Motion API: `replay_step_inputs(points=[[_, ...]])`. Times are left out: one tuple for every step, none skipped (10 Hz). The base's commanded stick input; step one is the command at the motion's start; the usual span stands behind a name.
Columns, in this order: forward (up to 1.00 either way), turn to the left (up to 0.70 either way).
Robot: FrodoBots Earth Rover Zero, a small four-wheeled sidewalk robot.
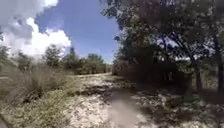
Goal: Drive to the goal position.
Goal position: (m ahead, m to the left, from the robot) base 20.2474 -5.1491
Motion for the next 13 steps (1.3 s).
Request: replay_step_inputs(points=[[0.5, 0.0], [0.5, 0.0], [0.5, 0.0], [0.5, 0.0], [0.5, 0.0], [0.5, 0.0], [0.5, 0.0], [0.5, 0.0], [0.5, 0.0], [0.5, 0.0], [0.5, 0.0], [0.5, 0.0], [0.5, 0.0]])
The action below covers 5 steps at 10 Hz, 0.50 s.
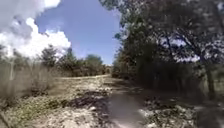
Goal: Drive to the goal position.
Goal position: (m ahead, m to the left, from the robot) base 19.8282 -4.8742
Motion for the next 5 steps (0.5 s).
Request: replay_step_inputs(points=[[0.5, 0.0], [0.5, 0.24], [0.5, 0.5], [0.5, 0.5], [0.5, 0.5]])
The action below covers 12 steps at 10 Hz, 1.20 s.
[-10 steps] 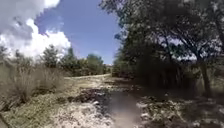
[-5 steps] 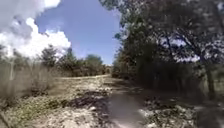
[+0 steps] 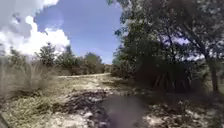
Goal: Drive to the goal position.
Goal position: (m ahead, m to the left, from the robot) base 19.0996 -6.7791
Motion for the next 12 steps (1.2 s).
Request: replay_step_inputs(points=[[0.5, 0.36], [0.5, 0.0], [0.5, 0.0], [0.5, 0.0], [0.5, 0.0], [0.5, 0.0], [0.5, 0.0], [0.5, 0.0], [0.5, 0.0], [0.5, 0.0], [0.5, 0.0], [0.5, 0.0]])
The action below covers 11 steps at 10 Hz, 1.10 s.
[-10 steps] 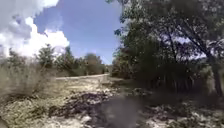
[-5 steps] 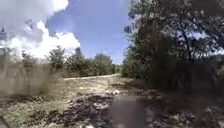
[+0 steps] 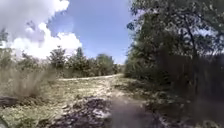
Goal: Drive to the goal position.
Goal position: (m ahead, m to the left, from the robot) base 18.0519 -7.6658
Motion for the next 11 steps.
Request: replay_step_inputs(points=[[0.5, 0.0], [0.5, 0.0], [0.5, 0.0], [0.5, 0.0], [0.5, 0.31], [0.5, 0.5], [0.5, 0.5], [0.5, 0.5], [0.5, 0.0], [0.5, 0.0], [0.5, 0.0]])
